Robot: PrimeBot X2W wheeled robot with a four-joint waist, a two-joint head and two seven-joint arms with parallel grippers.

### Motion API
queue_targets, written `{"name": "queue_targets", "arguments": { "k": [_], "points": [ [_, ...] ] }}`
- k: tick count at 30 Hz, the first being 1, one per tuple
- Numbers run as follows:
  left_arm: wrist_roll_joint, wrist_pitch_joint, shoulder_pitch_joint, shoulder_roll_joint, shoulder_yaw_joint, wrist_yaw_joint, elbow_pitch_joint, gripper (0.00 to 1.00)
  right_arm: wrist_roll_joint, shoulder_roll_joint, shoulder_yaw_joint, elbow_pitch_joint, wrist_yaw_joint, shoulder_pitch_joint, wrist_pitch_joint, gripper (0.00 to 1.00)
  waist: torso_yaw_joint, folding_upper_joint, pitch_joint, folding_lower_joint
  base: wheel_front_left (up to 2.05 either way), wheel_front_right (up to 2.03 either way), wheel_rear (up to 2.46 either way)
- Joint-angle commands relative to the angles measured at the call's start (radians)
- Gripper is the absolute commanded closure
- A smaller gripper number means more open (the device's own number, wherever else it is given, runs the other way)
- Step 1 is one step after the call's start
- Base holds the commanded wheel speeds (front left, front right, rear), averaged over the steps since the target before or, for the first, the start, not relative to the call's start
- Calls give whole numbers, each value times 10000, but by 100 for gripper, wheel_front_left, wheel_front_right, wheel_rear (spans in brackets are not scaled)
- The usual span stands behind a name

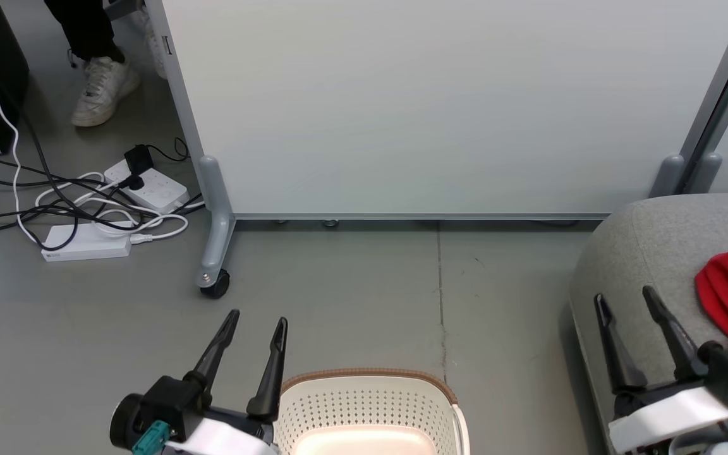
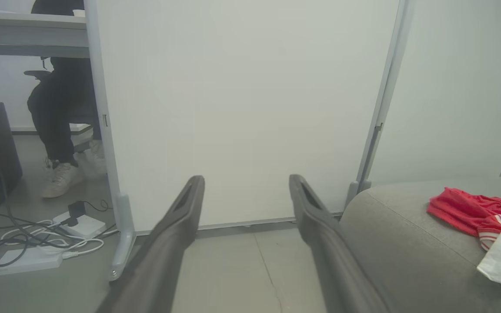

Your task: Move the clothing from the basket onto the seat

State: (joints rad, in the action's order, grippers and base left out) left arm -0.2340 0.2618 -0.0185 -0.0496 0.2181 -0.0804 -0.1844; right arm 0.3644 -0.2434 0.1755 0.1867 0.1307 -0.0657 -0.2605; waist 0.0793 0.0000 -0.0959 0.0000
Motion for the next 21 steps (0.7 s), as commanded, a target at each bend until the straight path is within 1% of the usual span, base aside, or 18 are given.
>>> {"name": "queue_targets", "arguments": {
  "k": [1,4,5,7,10,12,19,21],
  "points": [
    [91,35,187,-31,-55,64,-108,0,-305,249,-218,-113,2,281,-54,0,60,0,-16,0,0,0,0],
    [92,37,254,-26,-84,104,-246,0,-630,655,-419,-251,2,552,-55,0,103,0,-19,0,0,0,0],
    [92,37,254,-26,-84,104,-246,0,-630,655,-419,-251,2,552,-55,0,103,0,-19,0,0,0,0],
    [82,37,301,-30,-129,159,-344,0,-808,918,-692,-309,2,690,-55,0,116,0,-25,0,0,0,0],
    [136,37,373,-30,-225,435,-683,0,-1103,1198,-974,-300,2,836,-56,0,109,0,-33,0,0,0,0],
    [-66,37,301,-30,-293,552,-867,0,-1258,1358,-1152,-294,2,925,-56,0,95,0,-31,0,0,0,0],
    [-207,37,274,-31,-376,694,-1021,0,-1571,1671,-1522,-268,2,1082,-57,0,71,0,-12,0,0,0,0],
    [-311,37,314,-29,-379,585,-955,0,-1611,1724,-1511,-217,2,1140,-57,0,71,0,-1,0,0,0,0]
  ]
}}
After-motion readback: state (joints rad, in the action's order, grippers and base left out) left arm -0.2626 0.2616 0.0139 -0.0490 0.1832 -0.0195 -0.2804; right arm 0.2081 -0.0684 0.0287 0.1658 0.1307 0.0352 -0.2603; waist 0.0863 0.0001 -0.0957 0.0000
